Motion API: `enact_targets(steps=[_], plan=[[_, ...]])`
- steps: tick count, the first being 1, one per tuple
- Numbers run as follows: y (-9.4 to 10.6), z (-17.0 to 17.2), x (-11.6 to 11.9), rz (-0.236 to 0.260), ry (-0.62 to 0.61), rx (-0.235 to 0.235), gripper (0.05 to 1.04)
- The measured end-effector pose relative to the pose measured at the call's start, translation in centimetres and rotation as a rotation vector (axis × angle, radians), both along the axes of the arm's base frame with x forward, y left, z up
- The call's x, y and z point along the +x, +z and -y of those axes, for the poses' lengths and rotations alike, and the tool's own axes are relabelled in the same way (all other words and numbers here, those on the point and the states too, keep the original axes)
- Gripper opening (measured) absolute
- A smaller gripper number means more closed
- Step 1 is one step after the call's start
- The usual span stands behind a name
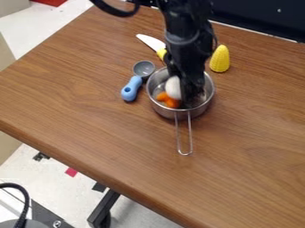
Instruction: Move the white object to the right side of the silver pot
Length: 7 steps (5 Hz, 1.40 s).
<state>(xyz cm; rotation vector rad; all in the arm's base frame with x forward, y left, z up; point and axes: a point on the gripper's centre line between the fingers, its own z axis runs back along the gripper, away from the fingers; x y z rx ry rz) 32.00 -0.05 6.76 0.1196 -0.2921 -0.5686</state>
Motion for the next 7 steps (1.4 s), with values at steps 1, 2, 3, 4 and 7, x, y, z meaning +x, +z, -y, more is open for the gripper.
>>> enact_targets(steps=[1, 2, 3, 4, 7], plan=[[1.8, -0.7, 0.3, -0.006, 0.070, -0.019, 0.588], [3.9, -1.4, 0.6, -0.009, 0.127, -0.047, 0.588], [5.2, -1.0, 0.0, -0.051, 0.139, -0.082, 0.588], [5.6, 1.4, -0.9, -0.109, 0.171, -0.079, 0.588], [4.9, 9.6, 0.7, -0.162, 0.323, -0.132, 0.588]])
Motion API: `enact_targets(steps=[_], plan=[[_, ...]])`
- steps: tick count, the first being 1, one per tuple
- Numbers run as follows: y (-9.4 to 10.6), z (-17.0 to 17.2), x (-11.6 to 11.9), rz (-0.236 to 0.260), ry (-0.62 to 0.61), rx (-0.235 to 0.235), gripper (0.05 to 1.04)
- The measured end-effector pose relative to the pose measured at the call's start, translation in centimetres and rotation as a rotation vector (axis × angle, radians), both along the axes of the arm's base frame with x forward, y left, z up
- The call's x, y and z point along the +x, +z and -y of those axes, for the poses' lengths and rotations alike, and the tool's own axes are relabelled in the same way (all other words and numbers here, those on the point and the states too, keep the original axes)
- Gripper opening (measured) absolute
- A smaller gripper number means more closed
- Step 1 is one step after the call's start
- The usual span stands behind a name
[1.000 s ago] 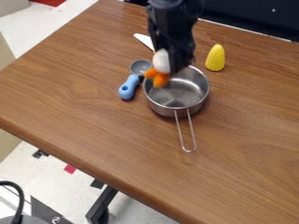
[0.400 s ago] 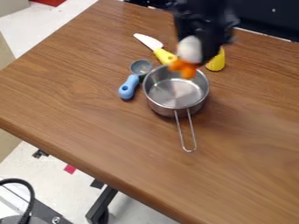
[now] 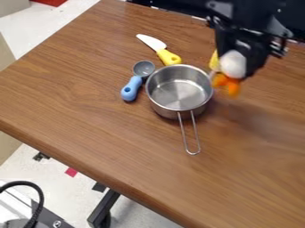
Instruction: Move the white object to the right side of the silver pot
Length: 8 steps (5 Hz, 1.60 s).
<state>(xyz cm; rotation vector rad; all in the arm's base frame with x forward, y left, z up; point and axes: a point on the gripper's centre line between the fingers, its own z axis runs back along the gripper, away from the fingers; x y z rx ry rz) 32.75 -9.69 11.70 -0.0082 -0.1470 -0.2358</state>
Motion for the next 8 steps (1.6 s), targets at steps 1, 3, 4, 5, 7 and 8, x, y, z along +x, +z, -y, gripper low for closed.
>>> enact_targets(steps=[1, 3, 4, 5, 7, 8], plan=[[-2.4, 2.5, 1.5, -0.020, 0.053, 0.012, 0.588], [-4.3, 4.2, 3.0, -0.025, 0.089, -0.042, 0.588], [-4.2, 4.5, 3.1, -0.018, 0.086, -0.061, 0.641], [-4.2, 3.9, 3.4, -0.037, 0.125, -0.113, 0.920], [-4.4, 2.6, 4.0, -0.061, 0.176, -0.197, 1.000], [-4.3, 1.9, 3.6, -0.102, 0.189, -0.213, 1.000]])
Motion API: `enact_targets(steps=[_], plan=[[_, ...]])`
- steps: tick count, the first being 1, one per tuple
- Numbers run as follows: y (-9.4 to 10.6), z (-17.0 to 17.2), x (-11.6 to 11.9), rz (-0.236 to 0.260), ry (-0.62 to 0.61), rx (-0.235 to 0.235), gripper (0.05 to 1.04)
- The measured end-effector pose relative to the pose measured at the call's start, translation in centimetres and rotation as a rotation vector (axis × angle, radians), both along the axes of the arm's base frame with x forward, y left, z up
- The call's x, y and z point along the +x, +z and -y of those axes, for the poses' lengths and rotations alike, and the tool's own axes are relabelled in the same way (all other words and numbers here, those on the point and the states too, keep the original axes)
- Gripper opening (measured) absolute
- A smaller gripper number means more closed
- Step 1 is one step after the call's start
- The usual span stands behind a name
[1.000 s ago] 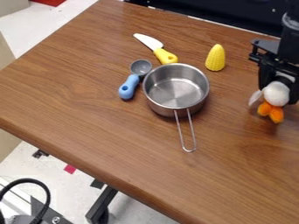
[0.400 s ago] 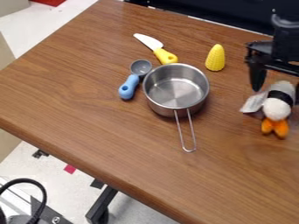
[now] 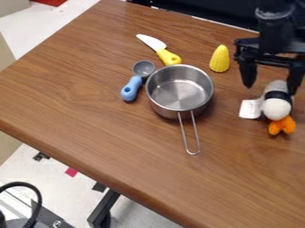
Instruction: Move the white object to the right side of the silver pot
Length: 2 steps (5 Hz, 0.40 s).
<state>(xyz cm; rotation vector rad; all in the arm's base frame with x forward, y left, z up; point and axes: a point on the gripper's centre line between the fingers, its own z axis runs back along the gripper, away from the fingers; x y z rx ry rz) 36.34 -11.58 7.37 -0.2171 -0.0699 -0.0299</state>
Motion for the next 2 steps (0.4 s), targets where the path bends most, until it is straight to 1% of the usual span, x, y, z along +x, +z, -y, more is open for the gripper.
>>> enact_targets(steps=[1, 2], plan=[[2.00, -0.18, 0.17, 0.040, 0.022, -0.024, 1.000], [2.55, -0.33, 0.25, 0.047, 0.066, -0.017, 1.000]])
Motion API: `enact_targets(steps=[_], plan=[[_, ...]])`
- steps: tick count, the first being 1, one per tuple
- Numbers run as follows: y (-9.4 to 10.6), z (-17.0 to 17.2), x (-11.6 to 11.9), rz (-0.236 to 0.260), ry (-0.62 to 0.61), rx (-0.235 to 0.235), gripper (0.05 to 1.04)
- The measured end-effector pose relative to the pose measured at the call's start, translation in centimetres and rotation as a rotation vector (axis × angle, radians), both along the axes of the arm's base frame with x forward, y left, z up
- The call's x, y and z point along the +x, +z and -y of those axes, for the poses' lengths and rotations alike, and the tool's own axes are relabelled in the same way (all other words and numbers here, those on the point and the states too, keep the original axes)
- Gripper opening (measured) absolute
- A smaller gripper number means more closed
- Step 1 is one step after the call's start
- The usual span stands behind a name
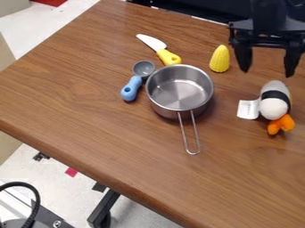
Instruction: Move the white object to the right side of the silver pot
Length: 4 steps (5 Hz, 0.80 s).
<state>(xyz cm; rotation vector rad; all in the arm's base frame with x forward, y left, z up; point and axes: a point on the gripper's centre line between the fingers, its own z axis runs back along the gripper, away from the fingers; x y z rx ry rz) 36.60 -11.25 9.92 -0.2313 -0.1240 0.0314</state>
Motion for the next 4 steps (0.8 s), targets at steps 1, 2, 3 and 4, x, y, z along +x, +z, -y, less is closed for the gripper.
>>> enact_targets(steps=[1, 2, 3, 4], plan=[[3.3, -1.0, 0.0, 0.065, 0.020, -0.039, 1.000], [3.8, -3.0, 0.2, 0.092, 0.078, 0.017, 1.000], [3.7, -5.7, 1.4, 0.104, 0.153, 0.066, 1.000], [2.4, -8.7, 2.8, 0.064, 0.240, 0.117, 1.000]])
